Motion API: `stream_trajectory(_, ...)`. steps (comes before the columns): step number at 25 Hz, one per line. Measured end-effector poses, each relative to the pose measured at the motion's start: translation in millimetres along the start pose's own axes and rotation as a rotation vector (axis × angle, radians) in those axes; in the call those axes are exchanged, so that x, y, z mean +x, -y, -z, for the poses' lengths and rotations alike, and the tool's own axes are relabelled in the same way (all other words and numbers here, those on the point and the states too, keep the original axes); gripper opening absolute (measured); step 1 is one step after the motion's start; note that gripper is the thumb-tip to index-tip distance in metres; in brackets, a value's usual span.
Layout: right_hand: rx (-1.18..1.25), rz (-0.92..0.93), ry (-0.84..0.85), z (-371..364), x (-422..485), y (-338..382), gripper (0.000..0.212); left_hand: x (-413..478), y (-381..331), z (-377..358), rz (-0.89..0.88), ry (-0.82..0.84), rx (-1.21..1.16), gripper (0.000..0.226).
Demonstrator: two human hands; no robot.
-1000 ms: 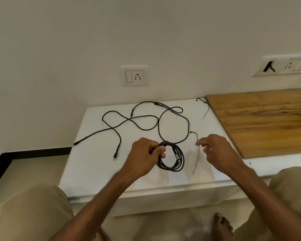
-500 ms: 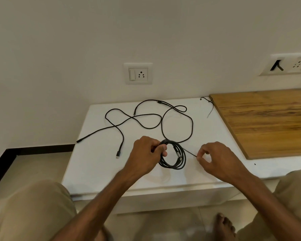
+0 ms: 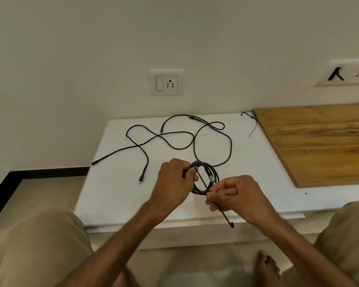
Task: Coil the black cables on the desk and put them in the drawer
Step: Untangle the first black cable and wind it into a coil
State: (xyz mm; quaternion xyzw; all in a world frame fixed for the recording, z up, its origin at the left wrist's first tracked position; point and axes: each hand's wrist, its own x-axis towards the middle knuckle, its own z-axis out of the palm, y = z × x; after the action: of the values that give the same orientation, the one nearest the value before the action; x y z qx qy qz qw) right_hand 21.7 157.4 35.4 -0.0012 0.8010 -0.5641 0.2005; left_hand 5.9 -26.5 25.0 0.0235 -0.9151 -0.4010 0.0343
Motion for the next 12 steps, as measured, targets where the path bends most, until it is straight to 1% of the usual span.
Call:
stream_trajectory(4,0.076,-0.093,0.057,1.1,-0.4,0.9,0.012,-2.0,-0.6,-1.5,-0.019,0.001,0.038,0.026)
stream_trajectory(6,0.134,-0.112,0.083,2.8,-0.8,3.0,0.012,-1.1,0.1,-1.8,-0.021,-0.003,0.050,0.026)
stream_trajectory(8,0.147,-0.086,0.034,2.3,-0.1,3.6,0.011,0.2,1.4,-1.4,-0.007,-0.009,0.055,0.026)
stream_trajectory(10,0.050,-0.009,-0.062,0.1,1.1,1.2,0.010,1.2,3.0,-0.9,0.007,-0.016,0.062,0.027)
stream_trajectory(12,-0.033,0.040,-0.091,-2.3,1.2,-1.7,0.010,2.6,5.1,-1.4,0.014,-0.027,0.077,0.027)
